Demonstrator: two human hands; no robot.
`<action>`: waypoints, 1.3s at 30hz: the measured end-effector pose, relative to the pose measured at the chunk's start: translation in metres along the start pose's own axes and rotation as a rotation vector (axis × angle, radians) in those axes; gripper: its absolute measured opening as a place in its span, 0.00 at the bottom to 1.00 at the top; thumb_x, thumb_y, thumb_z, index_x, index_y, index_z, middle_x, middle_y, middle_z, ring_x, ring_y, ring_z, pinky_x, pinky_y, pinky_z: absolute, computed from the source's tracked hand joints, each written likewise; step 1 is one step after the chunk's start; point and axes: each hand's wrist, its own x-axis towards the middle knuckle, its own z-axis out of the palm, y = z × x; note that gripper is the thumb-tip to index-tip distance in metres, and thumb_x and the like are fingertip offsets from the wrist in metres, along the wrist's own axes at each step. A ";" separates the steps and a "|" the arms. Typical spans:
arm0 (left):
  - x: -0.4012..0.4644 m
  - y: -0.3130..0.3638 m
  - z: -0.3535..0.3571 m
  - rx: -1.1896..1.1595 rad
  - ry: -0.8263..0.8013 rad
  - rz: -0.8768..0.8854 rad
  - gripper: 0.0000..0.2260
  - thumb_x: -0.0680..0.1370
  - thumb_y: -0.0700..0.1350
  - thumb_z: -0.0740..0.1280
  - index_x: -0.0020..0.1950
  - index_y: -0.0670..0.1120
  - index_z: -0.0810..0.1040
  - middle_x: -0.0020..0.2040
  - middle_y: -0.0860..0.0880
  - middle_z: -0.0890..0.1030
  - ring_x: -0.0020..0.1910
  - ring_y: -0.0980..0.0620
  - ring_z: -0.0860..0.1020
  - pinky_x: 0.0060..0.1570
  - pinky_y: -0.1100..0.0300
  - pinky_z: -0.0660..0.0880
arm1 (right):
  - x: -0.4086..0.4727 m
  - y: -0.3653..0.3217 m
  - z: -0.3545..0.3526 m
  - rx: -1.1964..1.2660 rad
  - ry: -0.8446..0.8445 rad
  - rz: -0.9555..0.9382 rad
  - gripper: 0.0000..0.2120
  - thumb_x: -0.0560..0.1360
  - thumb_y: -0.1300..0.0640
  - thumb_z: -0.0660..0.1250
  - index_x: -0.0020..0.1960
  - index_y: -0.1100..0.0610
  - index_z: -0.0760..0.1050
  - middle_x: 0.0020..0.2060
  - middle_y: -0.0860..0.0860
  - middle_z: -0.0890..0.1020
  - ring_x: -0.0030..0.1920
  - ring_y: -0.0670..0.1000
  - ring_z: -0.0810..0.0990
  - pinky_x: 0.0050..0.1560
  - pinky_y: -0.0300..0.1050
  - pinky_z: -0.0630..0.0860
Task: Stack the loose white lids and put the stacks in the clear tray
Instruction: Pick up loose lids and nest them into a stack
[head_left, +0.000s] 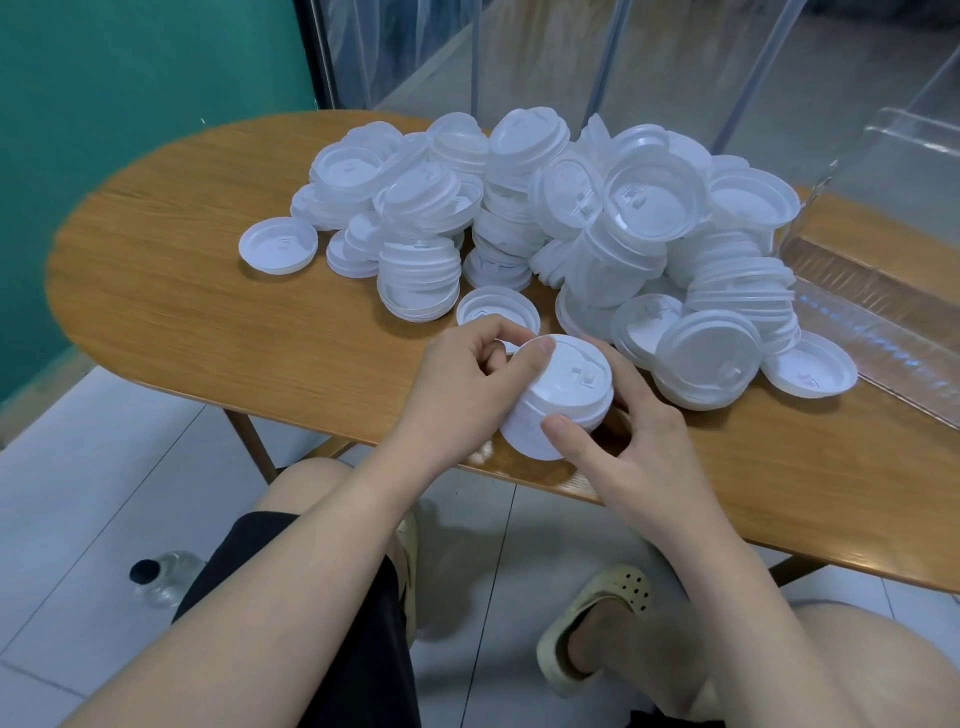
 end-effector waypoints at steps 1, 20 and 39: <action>0.000 0.000 0.000 0.004 -0.007 -0.003 0.07 0.80 0.50 0.71 0.50 0.47 0.83 0.25 0.57 0.68 0.27 0.58 0.68 0.32 0.66 0.68 | 0.000 0.000 0.000 0.000 0.000 0.001 0.36 0.70 0.37 0.72 0.76 0.41 0.69 0.60 0.32 0.81 0.62 0.40 0.80 0.63 0.48 0.78; 0.020 -0.028 -0.032 0.778 -0.008 0.273 0.10 0.80 0.43 0.70 0.60 0.49 0.85 0.53 0.50 0.72 0.57 0.49 0.72 0.57 0.53 0.73 | 0.000 -0.002 -0.001 -0.050 -0.024 0.030 0.34 0.71 0.39 0.74 0.75 0.38 0.67 0.61 0.28 0.78 0.64 0.36 0.76 0.61 0.39 0.75; 0.006 -0.007 -0.032 0.222 0.247 0.136 0.06 0.74 0.44 0.79 0.40 0.54 0.84 0.37 0.60 0.83 0.41 0.61 0.77 0.47 0.64 0.73 | 0.000 -0.004 -0.001 -0.045 -0.015 0.035 0.34 0.67 0.34 0.71 0.71 0.30 0.66 0.61 0.26 0.76 0.66 0.35 0.75 0.65 0.42 0.74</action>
